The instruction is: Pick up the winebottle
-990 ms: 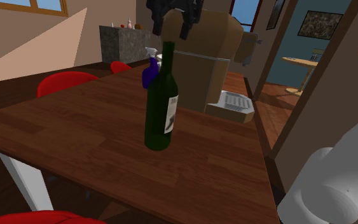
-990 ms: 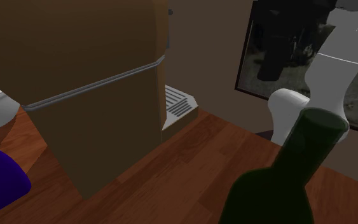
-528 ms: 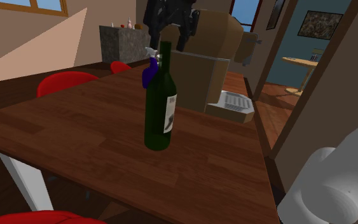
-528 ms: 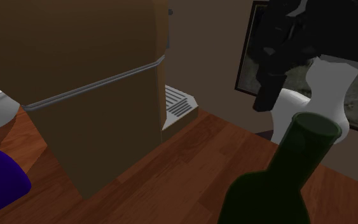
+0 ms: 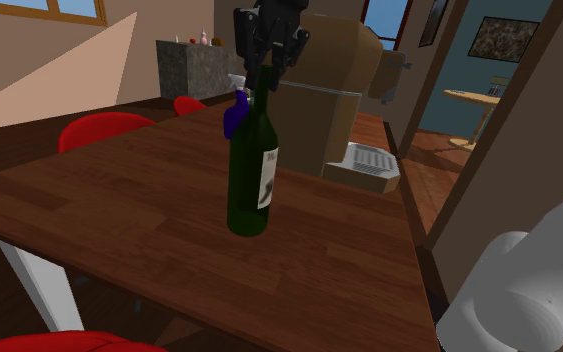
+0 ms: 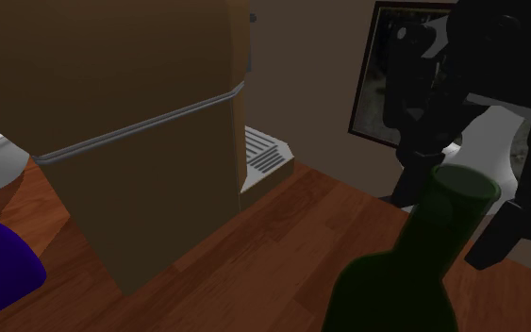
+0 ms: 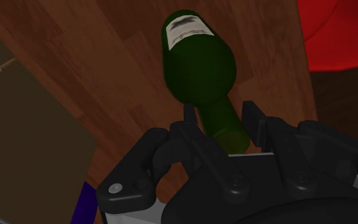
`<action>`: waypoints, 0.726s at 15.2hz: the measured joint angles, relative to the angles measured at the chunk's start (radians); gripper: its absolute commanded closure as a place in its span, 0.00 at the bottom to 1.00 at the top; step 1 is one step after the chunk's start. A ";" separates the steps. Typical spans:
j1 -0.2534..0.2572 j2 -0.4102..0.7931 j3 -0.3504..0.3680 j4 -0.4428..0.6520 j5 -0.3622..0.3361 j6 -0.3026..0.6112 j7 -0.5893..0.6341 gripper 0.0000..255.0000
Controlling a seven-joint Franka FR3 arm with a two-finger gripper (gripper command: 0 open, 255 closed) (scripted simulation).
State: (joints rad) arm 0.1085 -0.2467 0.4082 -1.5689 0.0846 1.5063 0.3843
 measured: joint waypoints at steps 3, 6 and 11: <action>0.000 0.000 0.000 0.000 0.000 0.000 0.000 1.00; -0.001 0.010 0.002 0.026 -0.004 -0.017 0.003 1.00; -0.001 0.060 0.014 0.147 -0.023 -0.093 0.018 1.00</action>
State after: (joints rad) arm 0.1075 -0.1871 0.4221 -1.4216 0.0619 1.4132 0.4022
